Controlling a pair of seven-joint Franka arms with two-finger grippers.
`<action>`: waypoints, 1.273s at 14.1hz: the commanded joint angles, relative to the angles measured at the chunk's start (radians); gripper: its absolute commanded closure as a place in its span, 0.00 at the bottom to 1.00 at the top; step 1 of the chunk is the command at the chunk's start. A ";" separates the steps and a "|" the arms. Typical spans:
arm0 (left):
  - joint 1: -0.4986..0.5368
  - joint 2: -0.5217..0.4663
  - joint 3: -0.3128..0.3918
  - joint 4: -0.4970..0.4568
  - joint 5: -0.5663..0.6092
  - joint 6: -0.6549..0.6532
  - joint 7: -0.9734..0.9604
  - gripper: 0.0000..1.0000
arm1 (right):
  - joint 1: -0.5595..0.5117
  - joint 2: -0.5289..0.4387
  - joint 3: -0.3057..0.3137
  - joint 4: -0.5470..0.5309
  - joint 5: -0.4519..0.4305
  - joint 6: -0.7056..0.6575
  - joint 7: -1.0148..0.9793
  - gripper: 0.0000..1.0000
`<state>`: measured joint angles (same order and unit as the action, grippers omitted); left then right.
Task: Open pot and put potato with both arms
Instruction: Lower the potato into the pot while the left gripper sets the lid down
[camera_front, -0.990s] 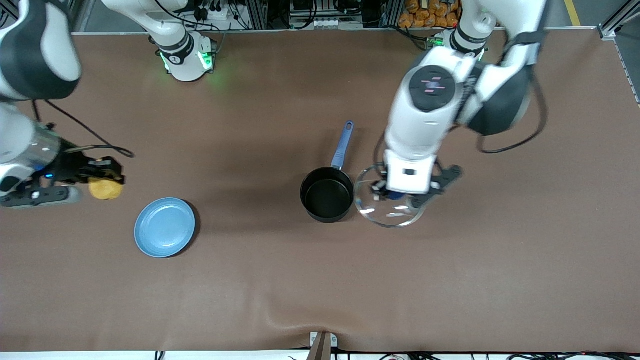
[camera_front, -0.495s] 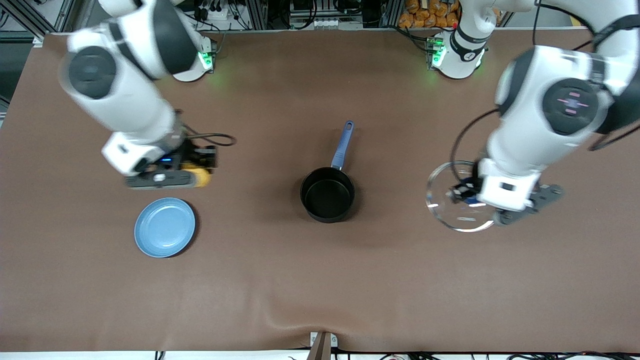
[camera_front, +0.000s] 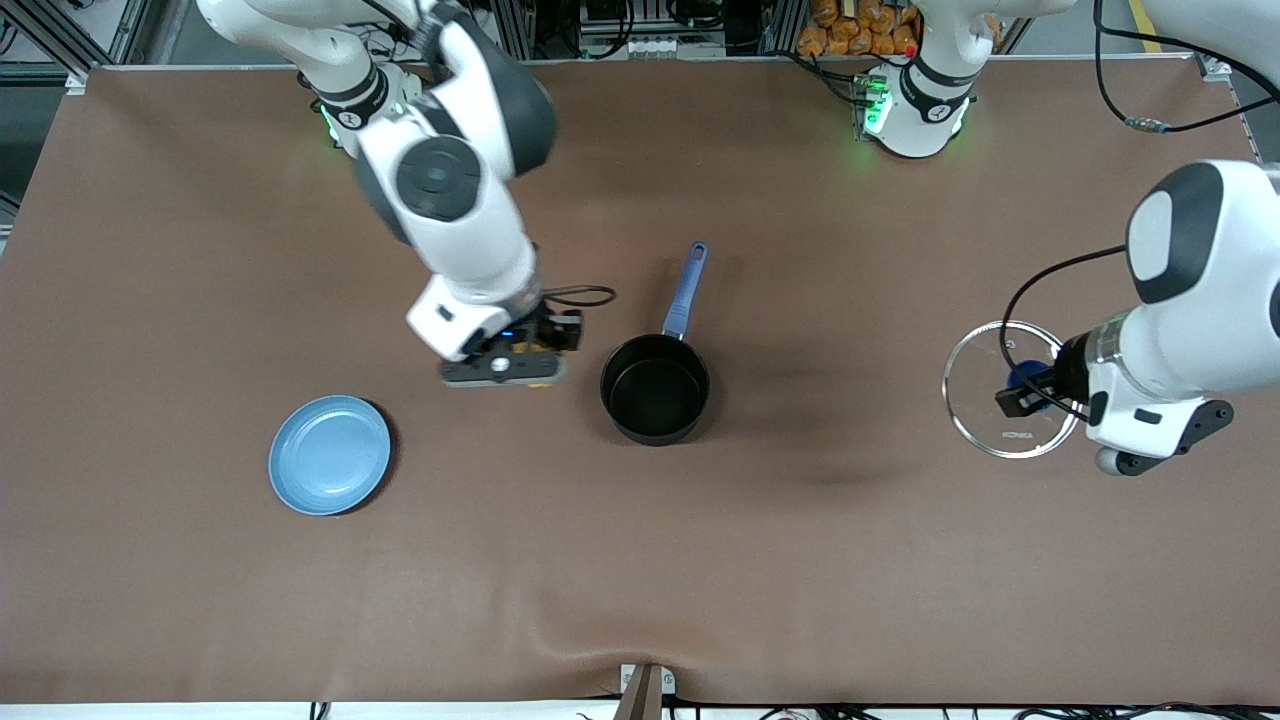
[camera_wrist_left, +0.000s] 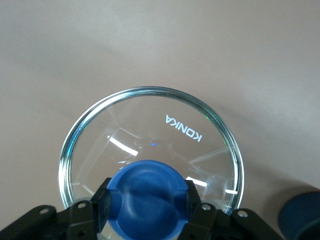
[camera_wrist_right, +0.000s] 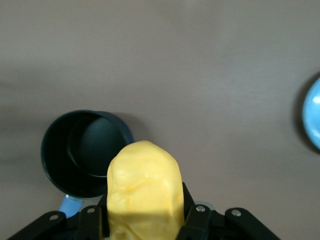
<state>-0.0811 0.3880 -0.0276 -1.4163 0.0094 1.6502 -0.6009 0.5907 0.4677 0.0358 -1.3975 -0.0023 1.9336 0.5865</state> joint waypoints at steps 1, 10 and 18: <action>0.014 -0.081 -0.008 -0.177 -0.017 0.106 0.012 1.00 | 0.061 0.086 -0.011 0.045 -0.016 0.074 0.052 1.00; 0.046 -0.123 -0.008 -0.588 -0.009 0.541 0.147 1.00 | 0.173 0.295 -0.017 0.066 -0.113 0.349 0.127 1.00; 0.037 -0.069 -0.028 -0.742 -0.003 0.871 0.193 1.00 | 0.185 0.405 -0.017 0.066 -0.117 0.459 0.162 1.00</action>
<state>-0.0465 0.3274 -0.0498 -2.1227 0.0091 2.4551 -0.4500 0.7627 0.8400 0.0282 -1.3697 -0.0966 2.3914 0.7144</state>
